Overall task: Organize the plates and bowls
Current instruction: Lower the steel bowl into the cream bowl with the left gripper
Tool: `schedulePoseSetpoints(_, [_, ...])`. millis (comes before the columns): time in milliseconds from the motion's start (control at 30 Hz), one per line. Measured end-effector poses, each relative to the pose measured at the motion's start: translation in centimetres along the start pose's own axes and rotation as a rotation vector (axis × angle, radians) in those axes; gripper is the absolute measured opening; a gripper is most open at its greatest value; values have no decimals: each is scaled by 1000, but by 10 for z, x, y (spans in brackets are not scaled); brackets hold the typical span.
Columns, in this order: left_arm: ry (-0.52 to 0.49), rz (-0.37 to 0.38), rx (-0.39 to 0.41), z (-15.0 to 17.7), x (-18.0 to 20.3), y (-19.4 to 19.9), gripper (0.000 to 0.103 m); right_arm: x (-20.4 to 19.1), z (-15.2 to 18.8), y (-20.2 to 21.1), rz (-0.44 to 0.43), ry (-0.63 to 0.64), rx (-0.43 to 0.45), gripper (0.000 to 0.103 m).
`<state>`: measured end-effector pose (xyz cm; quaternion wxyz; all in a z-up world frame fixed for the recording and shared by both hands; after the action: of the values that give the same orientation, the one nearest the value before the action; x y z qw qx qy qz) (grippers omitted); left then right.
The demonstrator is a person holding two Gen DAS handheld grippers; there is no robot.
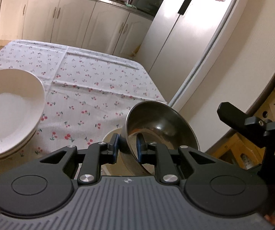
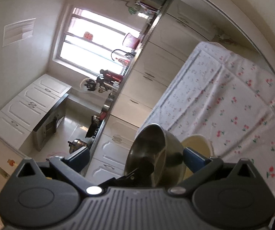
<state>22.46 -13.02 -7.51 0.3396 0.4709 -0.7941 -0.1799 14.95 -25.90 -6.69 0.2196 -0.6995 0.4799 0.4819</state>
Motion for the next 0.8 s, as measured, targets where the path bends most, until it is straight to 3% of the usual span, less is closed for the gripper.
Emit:
schedulePoseSetpoints(467, [7, -49, -27, -13, -6, -35, 18, 15, 8, -3, 50, 6, -18, 103])
schedulePoseSetpoints(800, [18, -19, -23, -5, -18, -31, 24, 19, 7, 0, 46, -13, -17, 103])
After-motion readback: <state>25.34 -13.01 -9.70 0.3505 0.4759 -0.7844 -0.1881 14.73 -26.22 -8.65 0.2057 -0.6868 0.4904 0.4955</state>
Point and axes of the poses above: each gripper's, at about its wrist camera, not at the fingertips, and y roughly against the way its jaws point, x to its right, z to its underside, the point moved 9 cm from there along -y, roughly the way its jaws point, and after that the axes turned 1 degree about y, right-handed, at the moved point
